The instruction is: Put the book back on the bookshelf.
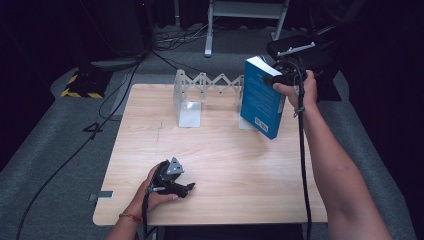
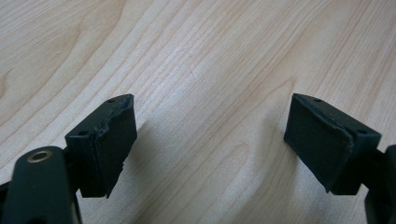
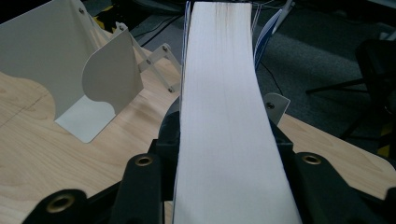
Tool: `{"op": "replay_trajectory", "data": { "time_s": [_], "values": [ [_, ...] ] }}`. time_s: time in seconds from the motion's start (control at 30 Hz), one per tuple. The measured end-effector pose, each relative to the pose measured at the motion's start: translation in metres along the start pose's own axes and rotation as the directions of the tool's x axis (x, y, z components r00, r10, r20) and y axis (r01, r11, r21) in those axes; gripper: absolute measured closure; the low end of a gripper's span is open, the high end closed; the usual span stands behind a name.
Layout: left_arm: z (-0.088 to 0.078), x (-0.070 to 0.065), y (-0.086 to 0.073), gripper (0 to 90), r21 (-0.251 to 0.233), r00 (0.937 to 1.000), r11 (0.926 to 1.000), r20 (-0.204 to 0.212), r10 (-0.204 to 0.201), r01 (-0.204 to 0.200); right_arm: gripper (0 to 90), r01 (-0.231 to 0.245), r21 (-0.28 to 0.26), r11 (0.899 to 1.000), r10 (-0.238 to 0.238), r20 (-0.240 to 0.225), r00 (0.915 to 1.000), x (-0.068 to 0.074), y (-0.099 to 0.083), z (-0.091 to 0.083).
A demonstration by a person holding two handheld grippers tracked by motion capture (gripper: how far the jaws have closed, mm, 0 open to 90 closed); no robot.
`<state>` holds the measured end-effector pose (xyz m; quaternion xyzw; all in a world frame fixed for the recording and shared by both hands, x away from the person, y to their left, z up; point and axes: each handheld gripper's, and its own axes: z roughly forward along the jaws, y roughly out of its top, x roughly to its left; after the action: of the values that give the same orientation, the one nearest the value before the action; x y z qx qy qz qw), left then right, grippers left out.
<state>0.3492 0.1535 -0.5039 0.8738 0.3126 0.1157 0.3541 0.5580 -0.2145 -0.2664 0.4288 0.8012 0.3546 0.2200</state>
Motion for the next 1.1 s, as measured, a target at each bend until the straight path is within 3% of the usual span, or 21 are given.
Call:
{"op": "replay_trajectory", "data": {
  "time_s": [0.3,0.33,0.5,0.57,0.77,0.87,0.97,1.1],
  "values": [
    [0.000,0.000,0.000,17.6,0.000,1.0000,1.0000,-0.003,0.001,-0.001,61.0,-0.042,-0.037,0.998,0.043,0.049,0.9979,0.001,0.002,0.018],
    [0.000,0.000,0.000,17.5,-0.001,1.0000,1.0000,-0.002,0.001,-0.001,61.1,-0.039,-0.063,0.997,0.042,0.057,0.9975,0.003,-0.001,0.023],
    [0.000,0.000,0.000,17.3,0.000,1.0000,1.0000,0.001,0.003,-0.003,61.0,-0.033,-0.072,0.997,0.037,0.054,0.9978,0.004,-0.008,0.033],
    [0.000,0.000,0.000,17.4,-0.001,1.0000,1.0000,0.001,0.005,-0.005,60.8,-0.030,-0.109,0.994,0.036,0.050,0.9981,0.004,-0.013,0.032],
    [0.000,0.000,0.000,17.5,-0.001,1.0000,1.0000,0.001,0.006,-0.006,60.0,-0.055,-0.095,0.994,0.059,0.043,0.9973,-0.001,-0.020,0.028],
    [0.000,0.000,0.000,17.5,0.000,1.0000,1.0000,0.001,0.006,-0.006,58.3,-0.035,-0.064,0.997,0.037,0.035,0.9987,-0.003,-0.019,0.025],
    [0.000,0.000,0.000,17.5,-0.001,1.0000,1.0000,0.002,0.005,-0.005,57.5,-0.043,-0.080,0.996,0.044,0.006,0.9990,-0.007,-0.014,0.014],
    [0.000,-0.001,0.000,17.5,-0.001,0.9999,1.0000,0.005,0.010,-0.010,56.9,-0.006,0.005,1.000,0.006,0.017,0.9998,-0.007,-0.002,0.013]
  ]
}}
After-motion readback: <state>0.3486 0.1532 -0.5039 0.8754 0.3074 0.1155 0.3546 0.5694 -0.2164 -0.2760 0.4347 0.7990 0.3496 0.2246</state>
